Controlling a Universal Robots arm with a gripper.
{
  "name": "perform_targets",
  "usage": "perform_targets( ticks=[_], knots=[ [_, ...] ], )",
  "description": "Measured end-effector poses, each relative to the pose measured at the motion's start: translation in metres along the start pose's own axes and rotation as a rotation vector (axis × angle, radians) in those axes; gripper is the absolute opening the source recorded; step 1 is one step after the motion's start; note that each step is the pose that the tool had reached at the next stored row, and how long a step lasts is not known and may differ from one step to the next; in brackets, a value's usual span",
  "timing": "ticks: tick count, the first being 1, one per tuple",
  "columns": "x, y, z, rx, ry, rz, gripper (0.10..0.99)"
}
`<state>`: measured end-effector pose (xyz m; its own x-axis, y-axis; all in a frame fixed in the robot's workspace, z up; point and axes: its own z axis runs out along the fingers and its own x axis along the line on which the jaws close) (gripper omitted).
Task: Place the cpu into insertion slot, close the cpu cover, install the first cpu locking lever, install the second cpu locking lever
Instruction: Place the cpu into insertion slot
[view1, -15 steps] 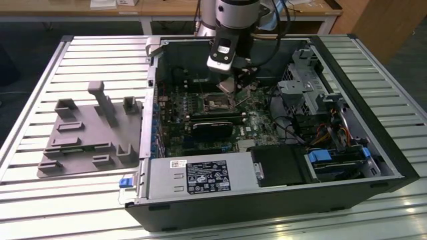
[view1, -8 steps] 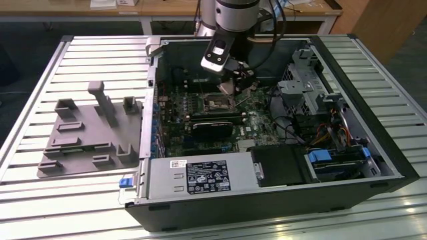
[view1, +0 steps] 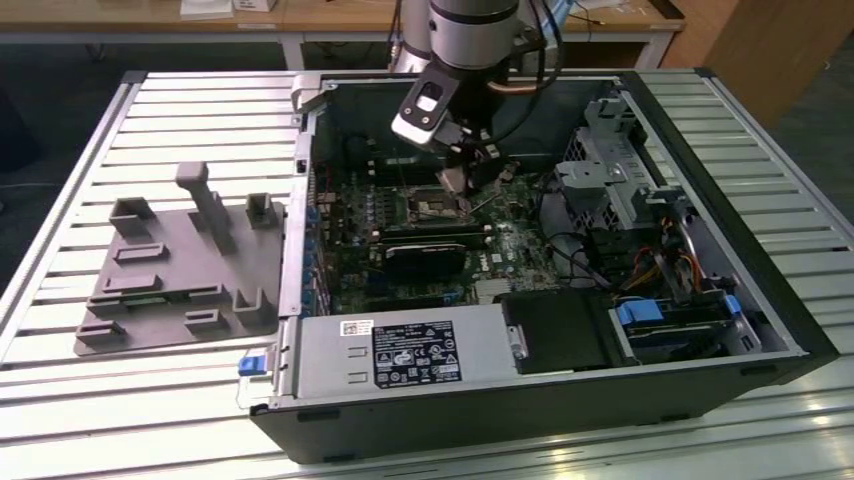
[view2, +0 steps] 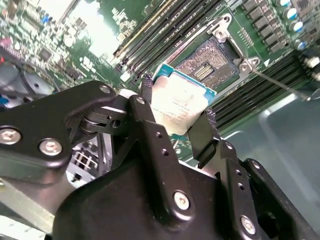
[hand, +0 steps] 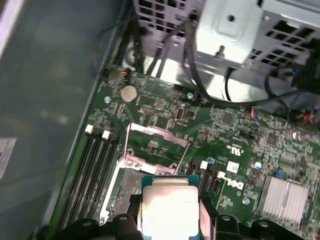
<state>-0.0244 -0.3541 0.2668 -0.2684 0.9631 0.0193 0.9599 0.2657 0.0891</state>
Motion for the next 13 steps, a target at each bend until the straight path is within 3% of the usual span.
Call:
perform_targets(
  ticks=[9, 13],
  knots=[
    [-0.0001, -0.0006, 0.0067, -0.003, -0.0145, 0.162, 0.537],
    [0.0006, -0.0018, 0.0097, -0.004, -0.0184, 0.206, 0.537]
  ],
)
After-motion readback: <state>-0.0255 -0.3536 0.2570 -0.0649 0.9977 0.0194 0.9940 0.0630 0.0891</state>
